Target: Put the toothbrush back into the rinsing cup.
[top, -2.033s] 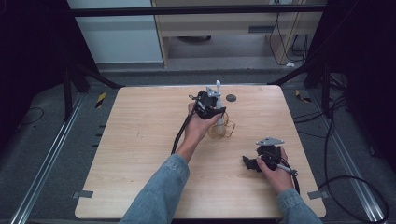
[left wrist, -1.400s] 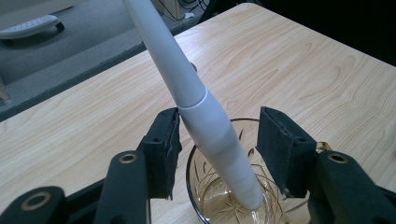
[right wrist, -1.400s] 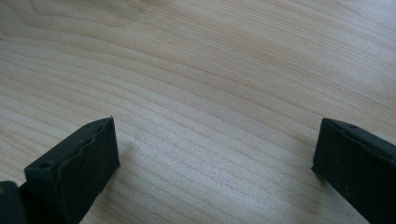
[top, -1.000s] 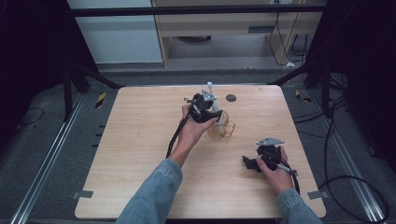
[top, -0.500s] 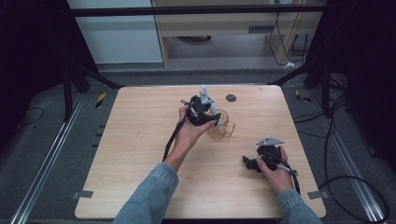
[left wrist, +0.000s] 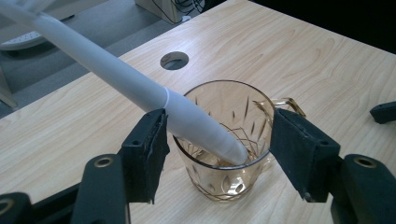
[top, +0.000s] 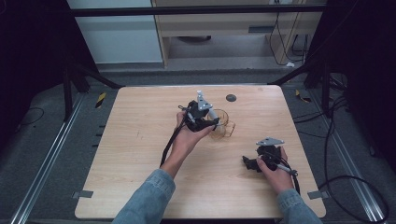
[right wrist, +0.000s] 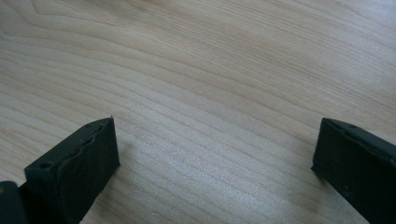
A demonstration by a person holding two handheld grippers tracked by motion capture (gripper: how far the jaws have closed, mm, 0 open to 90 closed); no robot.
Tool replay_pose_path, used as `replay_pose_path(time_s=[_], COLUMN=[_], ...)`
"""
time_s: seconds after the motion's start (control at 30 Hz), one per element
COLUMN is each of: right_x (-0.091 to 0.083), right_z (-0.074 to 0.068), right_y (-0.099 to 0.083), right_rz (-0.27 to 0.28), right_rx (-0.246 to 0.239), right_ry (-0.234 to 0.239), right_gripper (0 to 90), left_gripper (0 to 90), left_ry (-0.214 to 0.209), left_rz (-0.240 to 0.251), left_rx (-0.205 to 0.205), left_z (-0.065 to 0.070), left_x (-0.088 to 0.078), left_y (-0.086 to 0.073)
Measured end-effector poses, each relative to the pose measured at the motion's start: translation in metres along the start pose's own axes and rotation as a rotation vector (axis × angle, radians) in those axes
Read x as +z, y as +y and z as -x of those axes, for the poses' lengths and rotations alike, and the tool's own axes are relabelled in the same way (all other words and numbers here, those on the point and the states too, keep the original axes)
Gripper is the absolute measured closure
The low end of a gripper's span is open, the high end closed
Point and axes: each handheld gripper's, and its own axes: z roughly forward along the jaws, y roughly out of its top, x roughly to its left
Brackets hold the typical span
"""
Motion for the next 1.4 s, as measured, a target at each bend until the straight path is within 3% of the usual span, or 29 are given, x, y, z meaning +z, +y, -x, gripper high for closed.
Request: replay_pose_path(time_s=[0.6,1.0,1.4], right_x=[0.000,0.000,0.000], right_z=[0.000,0.000,0.000], right_y=[0.000,0.000,0.000], right_rz=[0.000,0.000,0.000], right_rx=[0.003,0.000,0.003], right_ry=[0.001,0.000,0.001], right_gripper=[0.4,0.4,0.4], left_gripper=[35.5,22.8,11.4], left_ry=[-0.029,-0.015,-0.029], left_rz=[0.026,0.008,-0.030], left_rx=[-0.007,-0.006,-0.001], left_z=[0.008,0.006,0.002], left_x=[-0.015,-0.022,-0.027], left_y=[-0.012,-0.023,-0.030])
